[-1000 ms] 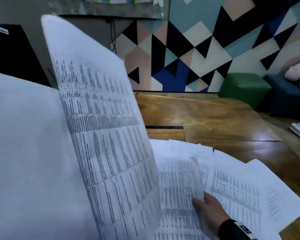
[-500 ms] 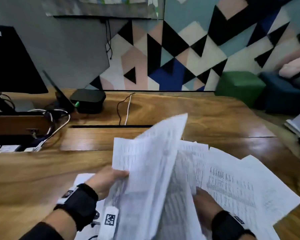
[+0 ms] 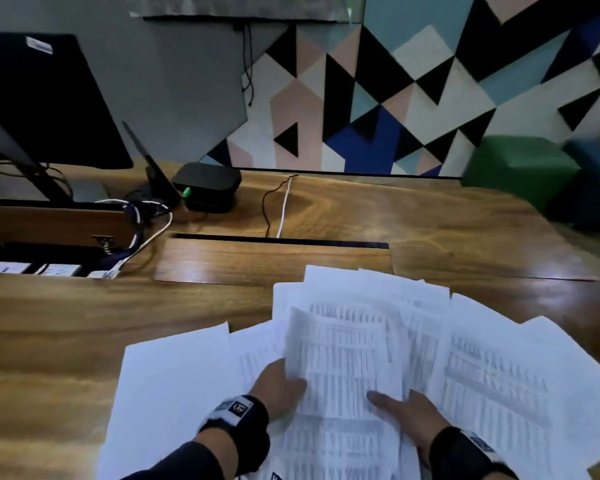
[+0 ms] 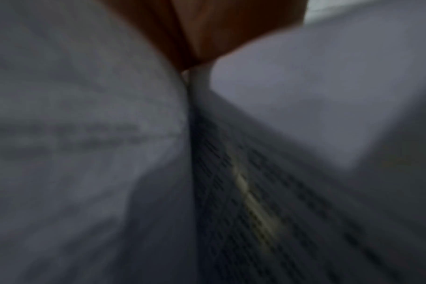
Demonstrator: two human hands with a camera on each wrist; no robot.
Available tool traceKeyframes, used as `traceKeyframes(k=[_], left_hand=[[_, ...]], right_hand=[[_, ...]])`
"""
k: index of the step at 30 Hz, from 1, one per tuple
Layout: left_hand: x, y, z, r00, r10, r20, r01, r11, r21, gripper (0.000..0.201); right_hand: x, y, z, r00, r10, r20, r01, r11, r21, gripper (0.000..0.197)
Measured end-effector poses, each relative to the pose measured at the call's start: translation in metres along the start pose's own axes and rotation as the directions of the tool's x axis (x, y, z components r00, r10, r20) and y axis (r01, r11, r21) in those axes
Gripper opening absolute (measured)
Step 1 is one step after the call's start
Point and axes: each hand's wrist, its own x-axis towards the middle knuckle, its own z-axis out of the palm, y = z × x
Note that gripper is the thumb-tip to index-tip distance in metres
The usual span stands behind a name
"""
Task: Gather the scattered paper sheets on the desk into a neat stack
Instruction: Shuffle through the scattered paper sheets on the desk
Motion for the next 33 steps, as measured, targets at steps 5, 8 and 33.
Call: traceKeyframes(k=[5, 8, 33], left_hand=[[0.0, -0.025, -0.02, 0.945, -0.048, -0.324, 0.067, 0.997, 0.048, 0.042], [-0.003, -0.054, -0.046, 0.836, -0.098, -0.54, 0.278, 0.924, 0.263, 0.064], [0.001, -0.057, -0.062, 0.862, -0.22, -0.456, 0.475, 0.664, 0.577, 0.045]], right_hand=[[0.014, 0.016, -0.001, 0.982, -0.134, -0.132, 0.104, 0.971, -0.214, 0.045], [0.015, 0.017, -0.006, 0.973, -0.174, -0.154, 0.142, 0.969, -0.2, 0.029], [0.004, 0.024, -0.005, 0.977, -0.171, -0.128, 0.138, 0.964, -0.228, 0.014]])
